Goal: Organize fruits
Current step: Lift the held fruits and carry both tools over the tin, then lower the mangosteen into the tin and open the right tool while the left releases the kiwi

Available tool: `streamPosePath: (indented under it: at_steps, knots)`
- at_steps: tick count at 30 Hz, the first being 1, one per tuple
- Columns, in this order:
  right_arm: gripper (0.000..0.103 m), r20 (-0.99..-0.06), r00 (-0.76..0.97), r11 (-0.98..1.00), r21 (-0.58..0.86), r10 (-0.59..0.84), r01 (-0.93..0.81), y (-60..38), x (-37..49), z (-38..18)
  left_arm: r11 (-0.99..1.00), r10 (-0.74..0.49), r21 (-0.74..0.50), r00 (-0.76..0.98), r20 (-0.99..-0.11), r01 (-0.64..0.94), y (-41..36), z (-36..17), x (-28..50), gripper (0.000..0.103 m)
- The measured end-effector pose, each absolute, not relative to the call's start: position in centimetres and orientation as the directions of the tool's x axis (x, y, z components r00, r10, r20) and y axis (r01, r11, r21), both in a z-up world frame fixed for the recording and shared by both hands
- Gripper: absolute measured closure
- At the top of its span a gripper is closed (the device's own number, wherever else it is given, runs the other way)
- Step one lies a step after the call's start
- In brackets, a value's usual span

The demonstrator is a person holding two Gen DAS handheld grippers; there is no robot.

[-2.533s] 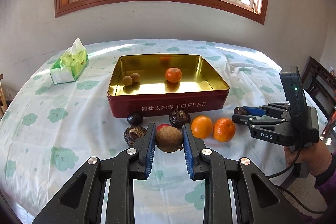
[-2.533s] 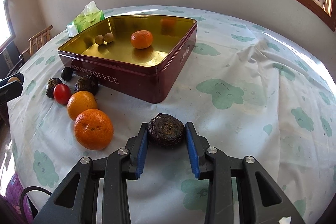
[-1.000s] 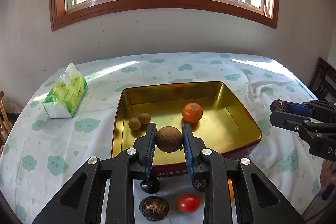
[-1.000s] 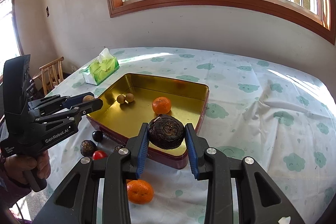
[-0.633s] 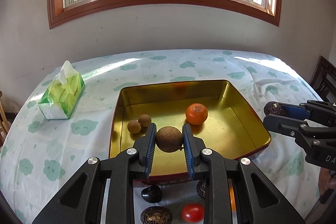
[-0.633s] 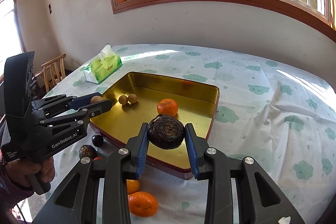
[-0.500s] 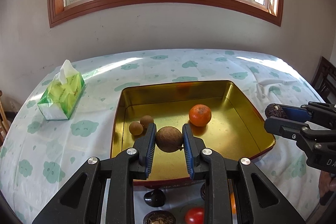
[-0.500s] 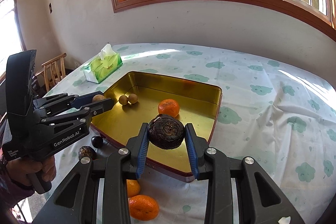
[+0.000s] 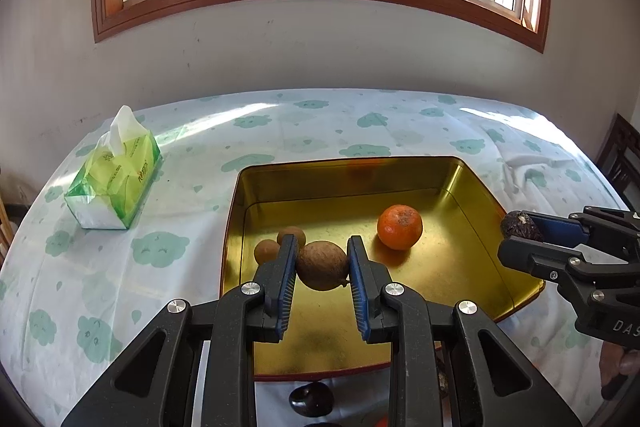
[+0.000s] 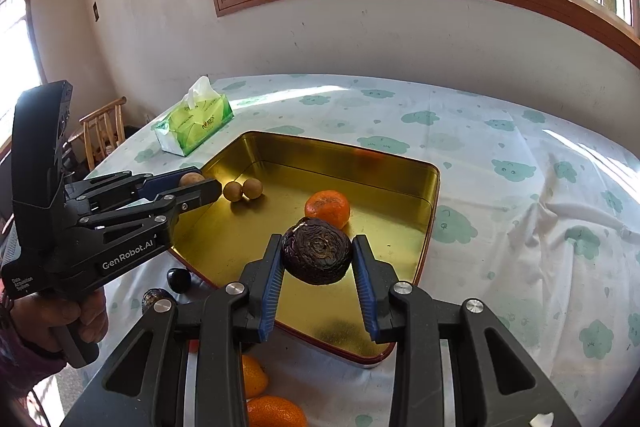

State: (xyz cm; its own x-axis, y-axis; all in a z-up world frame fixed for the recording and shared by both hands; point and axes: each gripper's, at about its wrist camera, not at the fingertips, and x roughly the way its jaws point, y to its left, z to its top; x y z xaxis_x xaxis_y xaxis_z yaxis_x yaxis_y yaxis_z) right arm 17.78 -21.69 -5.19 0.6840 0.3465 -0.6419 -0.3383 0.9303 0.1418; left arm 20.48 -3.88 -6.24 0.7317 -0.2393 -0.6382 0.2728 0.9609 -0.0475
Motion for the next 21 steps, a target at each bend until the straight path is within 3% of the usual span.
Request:
streamPosePath:
  at_steps: [21]
  knots:
    - [0.072,-0.680,0.657,0.938,0.147,0.326,-0.313,-21.2,21.4,-7.0,0.960,-0.238,-0.048,0.711,-0.662,0.276,-3.8,-7.3,23.0,0.077]
